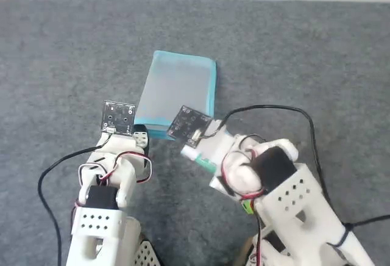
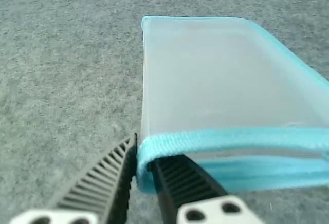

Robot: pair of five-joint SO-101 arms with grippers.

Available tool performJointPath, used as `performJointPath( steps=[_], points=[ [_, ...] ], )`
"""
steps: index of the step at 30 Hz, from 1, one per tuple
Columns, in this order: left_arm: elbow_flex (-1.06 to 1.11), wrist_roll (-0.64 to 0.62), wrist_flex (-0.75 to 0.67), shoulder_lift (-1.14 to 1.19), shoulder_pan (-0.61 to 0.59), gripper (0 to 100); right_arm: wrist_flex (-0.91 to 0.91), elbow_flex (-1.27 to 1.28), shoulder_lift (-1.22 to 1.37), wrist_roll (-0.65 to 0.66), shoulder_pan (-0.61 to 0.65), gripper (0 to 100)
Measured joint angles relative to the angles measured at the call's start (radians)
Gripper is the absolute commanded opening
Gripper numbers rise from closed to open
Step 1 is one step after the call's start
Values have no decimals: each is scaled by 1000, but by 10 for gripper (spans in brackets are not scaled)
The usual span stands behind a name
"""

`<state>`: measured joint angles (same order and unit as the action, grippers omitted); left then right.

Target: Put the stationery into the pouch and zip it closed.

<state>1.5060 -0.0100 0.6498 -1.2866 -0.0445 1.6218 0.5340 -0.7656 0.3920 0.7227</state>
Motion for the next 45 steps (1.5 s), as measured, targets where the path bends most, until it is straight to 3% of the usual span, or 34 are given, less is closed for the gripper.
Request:
performJointPath(
  steps=[12, 18, 31, 37, 45],
  points=[
    [0, 0, 0, 0, 141, 12, -78, -98, 385, -54, 6, 6],
    [0, 0, 0, 0, 186, 12, -83, -233, 534, -124, -121, 6],
    [0, 31, 0, 0, 204, 12, -52, -519, 783, -204, -163, 12],
    [9, 57, 0, 0, 204, 12, 40, -649, 862, -209, -163, 164],
    [9, 64, -12, 0, 203, 12, 43, -726, 875, -213, -163, 151]
  ],
)
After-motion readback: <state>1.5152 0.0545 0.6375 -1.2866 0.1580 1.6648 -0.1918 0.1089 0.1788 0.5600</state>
